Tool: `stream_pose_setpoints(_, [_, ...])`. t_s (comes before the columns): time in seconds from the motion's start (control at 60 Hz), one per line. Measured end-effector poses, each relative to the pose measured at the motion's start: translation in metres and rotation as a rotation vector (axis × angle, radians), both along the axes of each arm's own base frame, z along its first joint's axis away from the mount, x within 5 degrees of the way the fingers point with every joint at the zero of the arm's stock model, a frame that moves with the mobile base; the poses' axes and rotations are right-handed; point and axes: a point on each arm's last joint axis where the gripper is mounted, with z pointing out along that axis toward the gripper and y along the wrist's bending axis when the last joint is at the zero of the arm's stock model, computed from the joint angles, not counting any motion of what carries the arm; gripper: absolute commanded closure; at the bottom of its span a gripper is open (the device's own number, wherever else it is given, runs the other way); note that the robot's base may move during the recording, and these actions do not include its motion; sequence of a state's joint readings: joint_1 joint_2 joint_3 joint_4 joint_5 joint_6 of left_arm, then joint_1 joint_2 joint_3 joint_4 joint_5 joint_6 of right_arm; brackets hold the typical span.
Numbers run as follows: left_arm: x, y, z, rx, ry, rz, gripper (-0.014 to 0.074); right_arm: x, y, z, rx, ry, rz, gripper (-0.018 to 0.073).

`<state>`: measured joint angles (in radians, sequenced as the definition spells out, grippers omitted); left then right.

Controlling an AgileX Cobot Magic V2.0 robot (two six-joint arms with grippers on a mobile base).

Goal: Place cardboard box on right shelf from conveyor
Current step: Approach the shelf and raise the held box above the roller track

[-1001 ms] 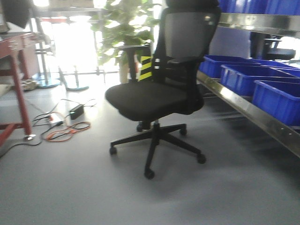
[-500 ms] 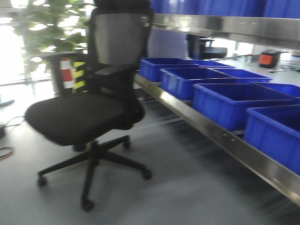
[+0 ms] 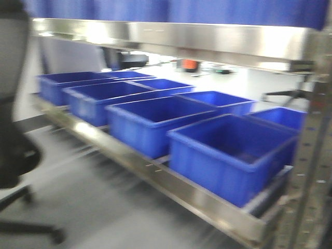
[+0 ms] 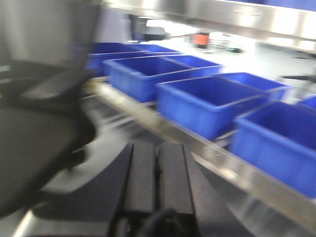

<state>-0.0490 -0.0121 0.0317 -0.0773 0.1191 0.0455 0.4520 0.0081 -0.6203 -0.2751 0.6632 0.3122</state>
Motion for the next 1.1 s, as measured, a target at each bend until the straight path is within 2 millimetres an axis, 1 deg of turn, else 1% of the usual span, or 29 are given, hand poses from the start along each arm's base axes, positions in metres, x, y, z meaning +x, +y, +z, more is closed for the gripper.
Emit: stream_pose_setpoints(1.101, [0.0000, 0.0000, 0.0000, 0.000, 0.000, 0.000, 0.0713, 0.0000, 0.0000, 0.0000, 0.000, 0.000, 0.000, 0.0409])
